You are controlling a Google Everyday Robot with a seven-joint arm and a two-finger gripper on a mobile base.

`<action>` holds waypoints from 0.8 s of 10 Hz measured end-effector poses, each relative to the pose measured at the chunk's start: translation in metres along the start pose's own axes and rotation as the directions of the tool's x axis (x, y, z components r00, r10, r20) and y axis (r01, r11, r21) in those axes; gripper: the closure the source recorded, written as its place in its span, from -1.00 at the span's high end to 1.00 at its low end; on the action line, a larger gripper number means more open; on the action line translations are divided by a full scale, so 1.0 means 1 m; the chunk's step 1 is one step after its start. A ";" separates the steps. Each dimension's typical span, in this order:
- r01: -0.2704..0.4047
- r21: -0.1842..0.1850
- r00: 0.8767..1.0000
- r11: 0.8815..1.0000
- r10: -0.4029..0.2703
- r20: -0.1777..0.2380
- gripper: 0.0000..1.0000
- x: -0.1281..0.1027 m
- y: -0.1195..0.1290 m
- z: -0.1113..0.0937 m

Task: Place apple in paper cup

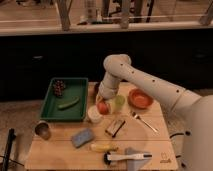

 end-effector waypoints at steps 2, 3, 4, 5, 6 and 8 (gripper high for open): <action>0.015 0.015 1.000 1.000 -0.015 -0.005 -1.00 0.001 -0.005 0.000; 0.025 0.021 1.000 0.999 -0.025 -0.007 -1.00 0.002 -0.008 0.000; 0.034 0.027 0.999 0.999 -0.034 -0.009 -1.00 0.002 -0.010 0.000; 0.043 0.030 0.999 0.999 -0.043 -0.010 -1.00 0.003 -0.013 0.000; 0.053 0.035 0.999 0.998 -0.052 -0.011 -1.00 0.002 -0.017 0.001; 0.071 0.043 0.997 0.997 -0.070 -0.012 -1.00 0.001 -0.024 0.004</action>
